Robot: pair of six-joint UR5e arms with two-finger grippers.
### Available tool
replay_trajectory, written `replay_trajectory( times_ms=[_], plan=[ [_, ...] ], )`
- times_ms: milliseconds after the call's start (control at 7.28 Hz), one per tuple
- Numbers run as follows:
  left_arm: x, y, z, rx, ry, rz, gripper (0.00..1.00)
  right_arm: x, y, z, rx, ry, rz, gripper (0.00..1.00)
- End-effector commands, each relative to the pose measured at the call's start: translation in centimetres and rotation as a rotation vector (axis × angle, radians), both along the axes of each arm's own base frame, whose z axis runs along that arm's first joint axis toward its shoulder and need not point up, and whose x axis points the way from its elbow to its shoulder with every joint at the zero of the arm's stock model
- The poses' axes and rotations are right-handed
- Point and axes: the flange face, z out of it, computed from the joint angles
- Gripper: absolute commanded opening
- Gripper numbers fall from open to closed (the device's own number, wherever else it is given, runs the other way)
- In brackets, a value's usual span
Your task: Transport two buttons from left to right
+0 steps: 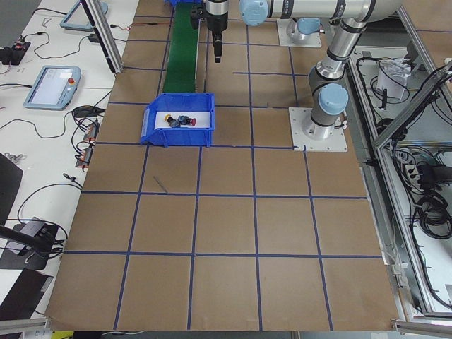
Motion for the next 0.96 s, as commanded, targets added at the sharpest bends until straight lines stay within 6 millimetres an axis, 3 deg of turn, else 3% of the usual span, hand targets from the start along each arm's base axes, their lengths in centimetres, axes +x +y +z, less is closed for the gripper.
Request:
replay_trajectory(
  times_ms=[0, 825],
  plan=[
    [0.0, 0.0, -0.3, 0.005, 0.000, -0.001, 1.00, 0.0, 0.0, 0.0, 0.000, 0.000, 0.000, 1.00],
    [0.6, 0.2, 1.1, -0.022, -0.002, 0.012, 1.00, 0.0, 0.0, 0.0, 0.000, 0.000, 0.000, 1.00]
  ],
)
